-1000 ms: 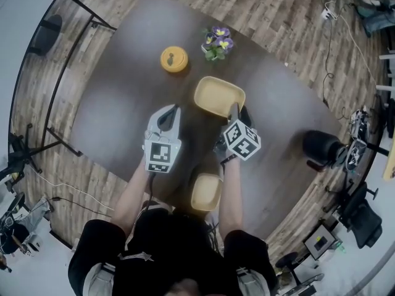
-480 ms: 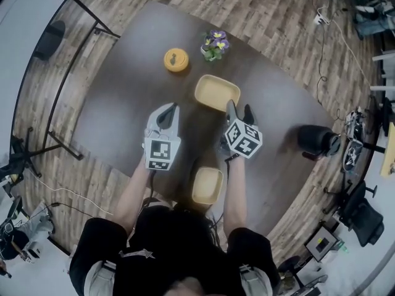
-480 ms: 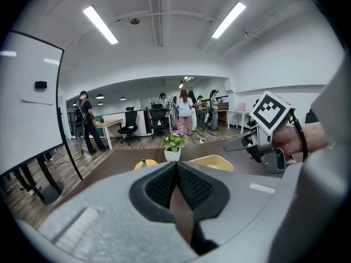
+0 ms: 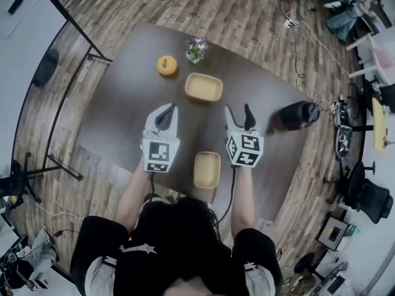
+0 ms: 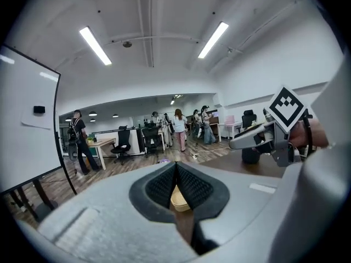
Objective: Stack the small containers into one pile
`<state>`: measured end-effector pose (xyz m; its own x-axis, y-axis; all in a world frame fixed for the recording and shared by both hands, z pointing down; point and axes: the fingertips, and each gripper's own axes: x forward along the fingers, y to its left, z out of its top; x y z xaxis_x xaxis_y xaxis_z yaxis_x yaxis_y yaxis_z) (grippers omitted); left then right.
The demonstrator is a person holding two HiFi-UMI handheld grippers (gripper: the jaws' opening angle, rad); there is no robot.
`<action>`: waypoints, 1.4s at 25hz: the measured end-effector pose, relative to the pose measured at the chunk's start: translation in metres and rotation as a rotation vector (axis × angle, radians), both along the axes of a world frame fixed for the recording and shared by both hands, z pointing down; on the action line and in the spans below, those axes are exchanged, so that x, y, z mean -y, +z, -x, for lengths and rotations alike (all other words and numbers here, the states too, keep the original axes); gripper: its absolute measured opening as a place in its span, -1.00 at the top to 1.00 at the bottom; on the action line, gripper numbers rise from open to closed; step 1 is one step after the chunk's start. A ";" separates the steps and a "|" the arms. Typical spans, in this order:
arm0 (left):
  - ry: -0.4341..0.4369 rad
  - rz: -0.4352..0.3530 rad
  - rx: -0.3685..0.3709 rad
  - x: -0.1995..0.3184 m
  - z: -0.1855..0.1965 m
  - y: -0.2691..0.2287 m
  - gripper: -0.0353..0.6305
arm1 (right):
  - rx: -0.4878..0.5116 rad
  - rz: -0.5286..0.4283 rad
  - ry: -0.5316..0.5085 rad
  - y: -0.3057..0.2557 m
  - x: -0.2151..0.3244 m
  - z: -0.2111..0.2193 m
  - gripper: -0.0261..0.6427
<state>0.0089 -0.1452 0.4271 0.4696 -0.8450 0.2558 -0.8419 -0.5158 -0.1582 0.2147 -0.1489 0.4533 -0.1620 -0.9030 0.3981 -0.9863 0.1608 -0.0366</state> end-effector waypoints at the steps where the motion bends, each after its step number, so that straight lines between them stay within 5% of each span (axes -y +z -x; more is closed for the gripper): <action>1: 0.013 -0.017 -0.005 -0.010 -0.002 -0.009 0.86 | -0.019 -0.027 0.006 -0.012 -0.014 -0.002 0.09; 9: 0.103 -0.095 -0.049 -0.096 -0.003 -0.055 0.86 | -0.090 -0.205 0.110 -0.080 -0.141 0.003 0.65; 15: 0.160 -0.096 -0.065 -0.144 -0.011 -0.062 0.86 | -0.080 -0.237 0.160 -0.082 -0.216 0.019 0.90; 28: 0.232 -0.071 -0.054 -0.179 -0.026 -0.054 0.86 | -0.050 -0.207 0.207 -0.073 -0.251 0.012 0.89; 35: 0.217 -0.023 -0.048 -0.186 -0.038 -0.034 0.86 | 0.054 -0.120 0.138 -0.042 -0.254 0.013 0.23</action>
<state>0.0466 0.0405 0.3935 0.6523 -0.7280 0.2111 -0.7183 -0.6826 -0.1344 0.2018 0.1055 0.4112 -0.0513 -0.9585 0.2806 -0.9965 0.0303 -0.0784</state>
